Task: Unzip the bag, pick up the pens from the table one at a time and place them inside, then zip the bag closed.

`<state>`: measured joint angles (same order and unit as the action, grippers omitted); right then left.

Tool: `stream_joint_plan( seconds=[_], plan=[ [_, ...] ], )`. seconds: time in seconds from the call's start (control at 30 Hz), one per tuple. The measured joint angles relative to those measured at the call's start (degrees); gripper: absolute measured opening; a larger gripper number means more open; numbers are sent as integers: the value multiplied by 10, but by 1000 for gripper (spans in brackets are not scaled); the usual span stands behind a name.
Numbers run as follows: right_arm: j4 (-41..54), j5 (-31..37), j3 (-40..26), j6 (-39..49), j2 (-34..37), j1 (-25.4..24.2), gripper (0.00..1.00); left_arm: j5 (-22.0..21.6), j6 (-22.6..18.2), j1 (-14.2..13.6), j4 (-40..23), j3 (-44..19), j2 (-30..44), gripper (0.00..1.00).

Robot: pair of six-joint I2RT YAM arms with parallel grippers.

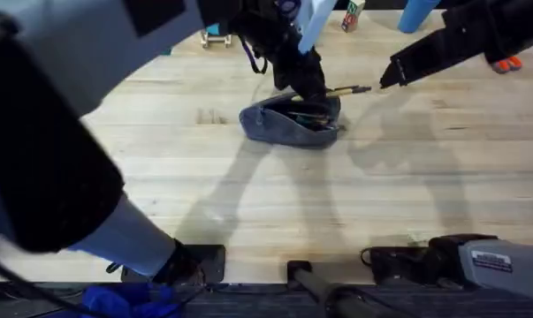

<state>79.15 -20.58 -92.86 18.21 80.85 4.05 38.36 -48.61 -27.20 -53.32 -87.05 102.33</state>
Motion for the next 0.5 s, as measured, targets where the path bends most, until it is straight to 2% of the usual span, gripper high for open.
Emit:
stream_joint_plan(
  seconds=[0.23, 0.5],
  plan=[
    [0, 0, 0, 0, 0, 0, 998, -3, -20, 0, -9, 0, 23, 42],
    [0, 0, 0, 0, 0, 0, 997, -17, -21, 0, -14, 0, 28, 42]
  ],
)
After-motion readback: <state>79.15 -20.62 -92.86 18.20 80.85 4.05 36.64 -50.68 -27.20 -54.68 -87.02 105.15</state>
